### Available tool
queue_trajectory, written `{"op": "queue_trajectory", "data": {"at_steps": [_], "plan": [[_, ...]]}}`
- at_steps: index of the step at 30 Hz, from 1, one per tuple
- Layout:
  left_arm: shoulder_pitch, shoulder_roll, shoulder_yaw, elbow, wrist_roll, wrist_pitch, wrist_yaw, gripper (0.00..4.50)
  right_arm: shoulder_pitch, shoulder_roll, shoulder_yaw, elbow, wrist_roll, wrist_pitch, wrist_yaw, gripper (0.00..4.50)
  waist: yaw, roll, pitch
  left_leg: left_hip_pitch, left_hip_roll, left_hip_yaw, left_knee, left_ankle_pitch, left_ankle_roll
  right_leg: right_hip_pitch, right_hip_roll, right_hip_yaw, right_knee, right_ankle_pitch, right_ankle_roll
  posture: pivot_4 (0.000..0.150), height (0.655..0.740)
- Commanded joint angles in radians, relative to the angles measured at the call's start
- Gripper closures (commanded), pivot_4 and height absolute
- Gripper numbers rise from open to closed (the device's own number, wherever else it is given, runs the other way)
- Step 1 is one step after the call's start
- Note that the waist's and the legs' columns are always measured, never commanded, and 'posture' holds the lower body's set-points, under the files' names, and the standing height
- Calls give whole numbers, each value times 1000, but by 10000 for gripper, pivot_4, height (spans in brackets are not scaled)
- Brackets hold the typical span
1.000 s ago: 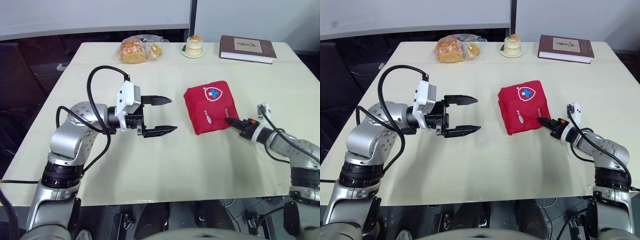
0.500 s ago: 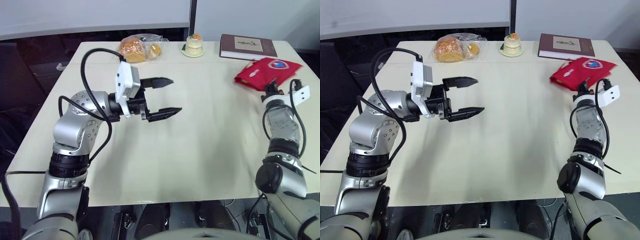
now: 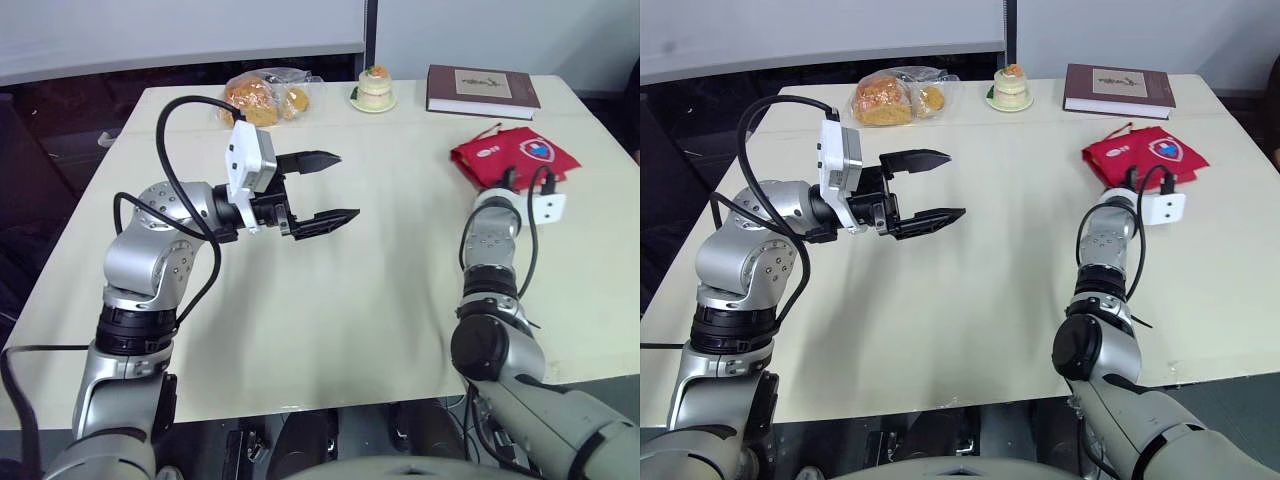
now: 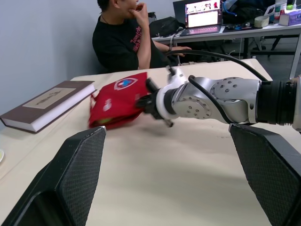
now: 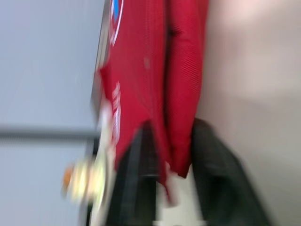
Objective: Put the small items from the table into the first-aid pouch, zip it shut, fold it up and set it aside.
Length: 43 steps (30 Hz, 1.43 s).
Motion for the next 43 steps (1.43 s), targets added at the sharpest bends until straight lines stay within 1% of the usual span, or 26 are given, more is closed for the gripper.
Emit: {"op": "queue_trajectory", "data": {"at_steps": [1, 3, 5, 10, 11, 14, 16, 18, 20, 22, 24, 26, 27, 29, 32, 34, 36, 39, 41, 43], "plan": [[-2, 14, 18, -29, -2, -19, -3, 0, 35, 20, 36, -108, 47, 89, -18, 16124, 9, 0, 0, 0, 0, 0, -1, 0, 0, 0, 0, 0, 0, 0, 0, 1500, 7289], [1, 16, 17, -27, -1, -22, -6, 0, 67, 27, 38, -169, 79, 116, -33, 8715, 14, 0, 0, -1, 0, -2, -1, 0, 0, 0, 0, -2, -1, 0, 0, 1500, 7289], [5, 18, 15, -21, 3, -28, -11, 0, 109, 27, 56, -237, 99, 155, -40, 252, 15, 0, 0, -1, -1, -2, -2, 1, -2, 0, -1, -2, -2, 0, 0, 1500, 7289], [5, 18, 13, -18, 3, -31, -16, 0, 235, 14, 123, -413, 164, 336, -65, 252, 8, 0, 0, -1, -1, -1, -7, 2, -3, -2, -1, -1, -3, 0, 0, 1500, 7289], [5, 17, 12, -17, 3, -30, -17, 0, 285, -10, 145, -472, 169, 385, -55, 252, 6, 0, 0, -1, -1, -1, -7, 2, -3, -2, -1, -1, -3, 0, 0, 1500, 7289], [17, 16, 12, -8, 10, -34, -17, 0, 434, -120, 204, -645, 199, 544, -6, 252, 9, 0, 0, -1, 0, -2, -10, 2, -3, -3, 0, -2, -3, 0, 0, 1500, 7289], [27, 16, 16, -8, 9, -32, -12, 0, 489, -189, 237, -713, 196, 591, 48, 252, 16, 1, 0, -1, -1, -2, -10, 1, -2, -3, -1, -2, -3, 0, 0, 1500, 7289], [43, 16, 24, -8, 9, -27, -1, 0, 545, -279, 267, -789, 205, 641, 138, 252, 14, 1, 0, -2, -2, -1, -9, 1, -1, -3, -1, -1, -4, 0, 0, 1500, 7289], [89, 20, 42, -8, 12, -22, 18, 0, 653, -435, 309, -898, 180, 699, 293, 252, 12, 1, 0, -1, -2, 1, -9, 0, 0, -3, -1, 1, -4, 0, 0, 1500, 7289], [145, 22, 60, -16, 9, -22, 32, 0, 773, -578, 351, -971, 91, 679, 451, 252, 11, 1, 0, 0, -1, 2, -9, 0, 0, -3, 0, 3, -4, 0, 0, 1500, 7289], [198, 24, 74, -24, 7, -29, 40, 0, 881, -682, 385, -991, -30, 574, 590, 252, 11, 0, 0, 1, 0, 2, -10, 0, 0, -2, 1, 2, -4, -1, 0, 1500, 7289], [249, 32, 85, -27, 23, -41, 51, 0, 983, -752, 407, -987, -138, 437, 742, 252, 12, -1, 0, 1, 0, 1, -10, 0, 0, -3, 2, 2, -4, -1, 0, 1500, 7289], [275, 36, 91, -26, 33, -51, 56, 0, 1022, -762, 396, -981, -154, 395, 794, 252, 12, -1, 0, 1, 0, 2, -10, 0, 0, -3, 2, 2, -4, -1, 1, 1500, 7289], [342, 51, 103, -29, 47, -58, 62, 0, 1089, -770, 350, -965, -158, 326, 889, 252, 12, -1, 0, 2, 0, 3, -9, 0, 0, -3, 2, 4, -4, -1, 1, 1500, 7289], [460, 64, 140, -56, 50, -62, 77, 0, 1225, -816, 289, -949, -173, 197, 1123, 252, 16, -1, 0, 4, 1, 6, -9, 0, 0, -2, 2, 6, -4, -1, 2, 1500, 7289], [526, 74, 160, -74, 60, -71, 88, 0, 1282, -824, 246, -933, -170, 144, 1202, 252, 21, -4, 0, 4, 1, 6, -8, 0, 0, -2, 1, 7, -4, -3, 4, 1500, 7289], [583, 77, 183, -89, 61, -86, 89, 0, 1315, -828, 203, -916, -163, 109, 1256, 252, 28, -6, 0, 4, 1, 6, -8, 0, 0, -2, 1, 6, -4, -3, 3, 1500, 7289], [646, 82, 201, -97, 85, -90, 115, 0, 1347, -854, 145, -910, -105, 152, 1316, 252, 38, -7, -1, 4, 1, 7, -7, 0, 0, -2, 1, 7, -4, -5, 0, 1500, 7289], [663, 77, 193, -86, 116, -137, 121, 0, 1336, -862, 122, -892, -83, 162, 1335, 252, 42, -7, -1, 4, 1, 7, -7, 0, 0, -1, 0, 7, -4, -3, -4, 1500, 7289], [666, 75, 182, -78, 130, -157, 120, 0, 1322, -869, 117, -876, -88, 162, 1348, 252, 44, -8, -1, 4, 1, 7, -7, 0, 0, -1, 0, 6, -4, -3, -4, 1500, 7289]]}}
